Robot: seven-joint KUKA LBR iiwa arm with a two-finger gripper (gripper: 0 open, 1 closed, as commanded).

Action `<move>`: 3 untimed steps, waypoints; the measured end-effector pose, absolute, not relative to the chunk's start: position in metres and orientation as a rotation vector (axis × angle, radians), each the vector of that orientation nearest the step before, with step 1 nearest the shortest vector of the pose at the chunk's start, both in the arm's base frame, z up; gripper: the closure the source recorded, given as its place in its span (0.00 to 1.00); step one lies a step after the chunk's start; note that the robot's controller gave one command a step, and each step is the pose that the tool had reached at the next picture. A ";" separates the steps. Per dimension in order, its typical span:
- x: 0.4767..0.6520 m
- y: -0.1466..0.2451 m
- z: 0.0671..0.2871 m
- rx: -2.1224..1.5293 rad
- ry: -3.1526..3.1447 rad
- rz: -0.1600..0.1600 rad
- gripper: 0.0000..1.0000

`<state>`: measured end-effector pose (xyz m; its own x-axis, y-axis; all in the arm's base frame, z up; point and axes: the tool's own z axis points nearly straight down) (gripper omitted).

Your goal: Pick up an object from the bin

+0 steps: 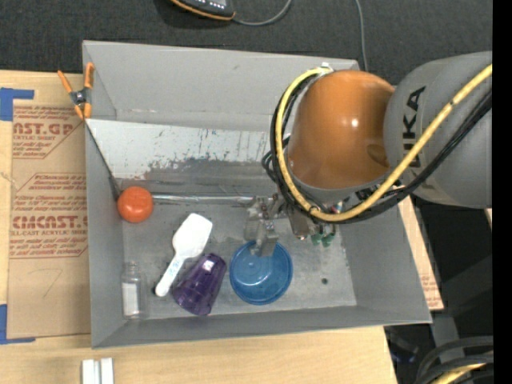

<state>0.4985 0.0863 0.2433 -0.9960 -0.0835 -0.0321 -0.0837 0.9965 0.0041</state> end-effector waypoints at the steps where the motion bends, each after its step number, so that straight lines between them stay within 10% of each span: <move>1: 0.498 0.092 0.228 -0.168 3.112 0.008 1.00; 3: 0.500 0.119 0.188 -0.055 3.115 0.011 1.00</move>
Offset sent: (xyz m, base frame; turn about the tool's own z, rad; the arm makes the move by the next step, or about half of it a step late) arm -0.0104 -0.0021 -0.0359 -0.2207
